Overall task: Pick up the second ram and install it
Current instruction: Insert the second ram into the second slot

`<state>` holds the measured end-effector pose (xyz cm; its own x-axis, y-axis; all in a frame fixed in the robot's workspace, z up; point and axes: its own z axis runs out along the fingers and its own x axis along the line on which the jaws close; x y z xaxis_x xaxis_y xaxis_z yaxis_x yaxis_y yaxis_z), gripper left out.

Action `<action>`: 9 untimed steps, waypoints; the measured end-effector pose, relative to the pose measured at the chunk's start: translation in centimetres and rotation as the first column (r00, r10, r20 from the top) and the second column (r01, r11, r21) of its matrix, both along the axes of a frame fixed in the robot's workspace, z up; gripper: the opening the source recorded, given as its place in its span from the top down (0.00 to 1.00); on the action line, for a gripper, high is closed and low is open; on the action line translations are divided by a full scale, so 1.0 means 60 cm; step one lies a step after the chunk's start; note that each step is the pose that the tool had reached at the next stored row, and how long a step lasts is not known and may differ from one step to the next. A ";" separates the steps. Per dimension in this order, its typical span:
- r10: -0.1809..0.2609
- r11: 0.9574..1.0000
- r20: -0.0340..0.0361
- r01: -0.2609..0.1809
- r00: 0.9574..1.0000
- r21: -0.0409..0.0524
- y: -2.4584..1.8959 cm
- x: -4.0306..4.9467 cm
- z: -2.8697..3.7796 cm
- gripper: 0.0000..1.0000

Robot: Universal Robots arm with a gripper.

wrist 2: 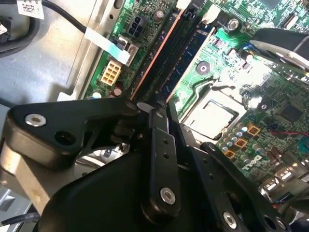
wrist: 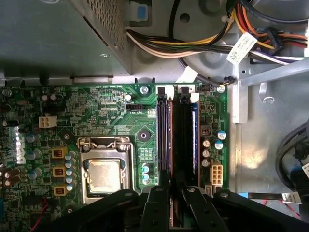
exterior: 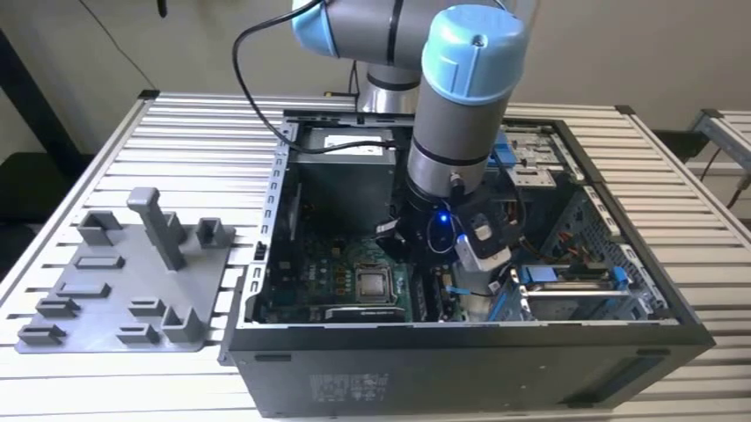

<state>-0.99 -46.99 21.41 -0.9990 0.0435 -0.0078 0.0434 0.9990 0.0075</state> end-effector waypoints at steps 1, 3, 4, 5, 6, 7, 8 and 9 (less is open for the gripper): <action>0.000 1.000 0.000 0.000 1.000 0.000 0.0002 0.000 0.000 0.78; 0.000 1.000 0.000 0.000 1.000 0.000 0.0003 0.000 0.001 0.71; -0.001 1.000 0.000 0.001 1.000 0.000 0.0002 0.000 0.003 0.71; -0.002 1.000 -0.001 0.002 1.000 0.000 0.0003 0.000 0.010 0.71; -0.002 1.000 -0.001 0.002 1.000 0.000 0.0002 0.000 0.017 0.71; -0.002 1.000 -0.001 0.002 1.000 0.000 0.0002 0.000 0.025 0.71; -0.002 1.000 -0.001 0.002 1.000 0.000 0.0002 0.000 0.032 0.71; -0.002 1.000 -0.001 0.002 1.000 0.000 0.0003 0.000 0.040 0.71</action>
<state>-0.99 -46.97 23.79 -0.9989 0.0455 -0.0068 0.0455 0.9989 0.0078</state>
